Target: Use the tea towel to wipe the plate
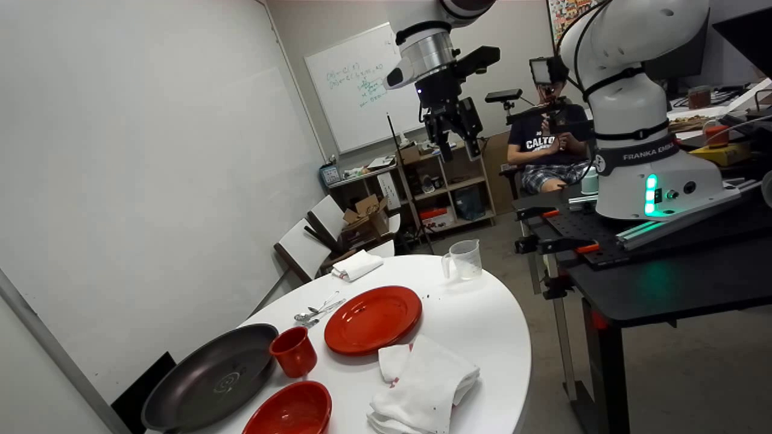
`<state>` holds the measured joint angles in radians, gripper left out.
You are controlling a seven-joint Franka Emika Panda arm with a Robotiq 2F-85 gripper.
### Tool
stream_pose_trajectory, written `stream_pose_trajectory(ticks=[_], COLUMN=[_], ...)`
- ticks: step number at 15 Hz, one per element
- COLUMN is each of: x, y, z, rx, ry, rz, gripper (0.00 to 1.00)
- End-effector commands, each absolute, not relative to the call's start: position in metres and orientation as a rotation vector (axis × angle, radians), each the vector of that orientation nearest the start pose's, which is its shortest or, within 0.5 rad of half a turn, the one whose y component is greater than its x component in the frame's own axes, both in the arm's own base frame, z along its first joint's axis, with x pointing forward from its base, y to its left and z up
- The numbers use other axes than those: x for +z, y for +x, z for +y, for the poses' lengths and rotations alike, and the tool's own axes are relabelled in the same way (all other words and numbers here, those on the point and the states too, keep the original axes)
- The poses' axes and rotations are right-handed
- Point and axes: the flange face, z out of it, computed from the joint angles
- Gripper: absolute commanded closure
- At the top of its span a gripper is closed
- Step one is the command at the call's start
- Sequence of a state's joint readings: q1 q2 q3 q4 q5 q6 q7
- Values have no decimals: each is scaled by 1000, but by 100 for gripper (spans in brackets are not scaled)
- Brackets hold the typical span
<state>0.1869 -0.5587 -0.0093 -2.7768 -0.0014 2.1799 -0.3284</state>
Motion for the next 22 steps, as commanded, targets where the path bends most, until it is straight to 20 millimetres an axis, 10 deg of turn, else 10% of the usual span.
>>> stream_pose_trajectory(ticks=[1,22], x=[349,171], y=[366,510], z=[83,148], rx=[39,81], ry=[-3050,-3089], rz=[-727,200], gripper=[0,0])
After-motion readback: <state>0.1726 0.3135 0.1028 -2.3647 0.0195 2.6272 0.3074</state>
